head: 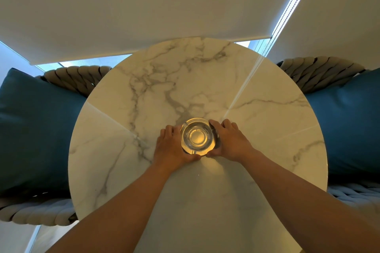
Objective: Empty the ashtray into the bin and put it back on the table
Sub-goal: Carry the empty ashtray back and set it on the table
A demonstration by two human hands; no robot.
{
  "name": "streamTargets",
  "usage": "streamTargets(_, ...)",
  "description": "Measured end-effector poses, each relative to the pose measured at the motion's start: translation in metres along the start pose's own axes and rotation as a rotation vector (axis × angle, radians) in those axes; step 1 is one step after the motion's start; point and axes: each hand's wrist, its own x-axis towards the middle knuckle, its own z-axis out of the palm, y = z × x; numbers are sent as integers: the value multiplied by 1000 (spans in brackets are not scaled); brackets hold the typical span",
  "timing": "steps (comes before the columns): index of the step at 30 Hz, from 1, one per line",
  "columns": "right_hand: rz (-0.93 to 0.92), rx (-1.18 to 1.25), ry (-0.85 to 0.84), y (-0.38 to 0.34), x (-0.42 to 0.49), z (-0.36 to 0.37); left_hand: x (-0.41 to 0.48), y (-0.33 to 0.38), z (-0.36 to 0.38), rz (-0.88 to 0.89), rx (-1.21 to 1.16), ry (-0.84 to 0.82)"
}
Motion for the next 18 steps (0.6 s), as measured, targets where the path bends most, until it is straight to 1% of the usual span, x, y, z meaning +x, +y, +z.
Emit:
streamTargets(4,26,27,61,-3,-6,8,4,-3,-5,45,-16,-34)
streamTargets(8,45,47,88,-4,-10,16,8,-3,-11,60,-42,-60)
streamTargets(14,38,55,97,-1,-10,16,7,-3,-12,58,-41,-72)
streamTargets(18,30,28,61,4,-9,12,3,-1,-12,42,-30,-68)
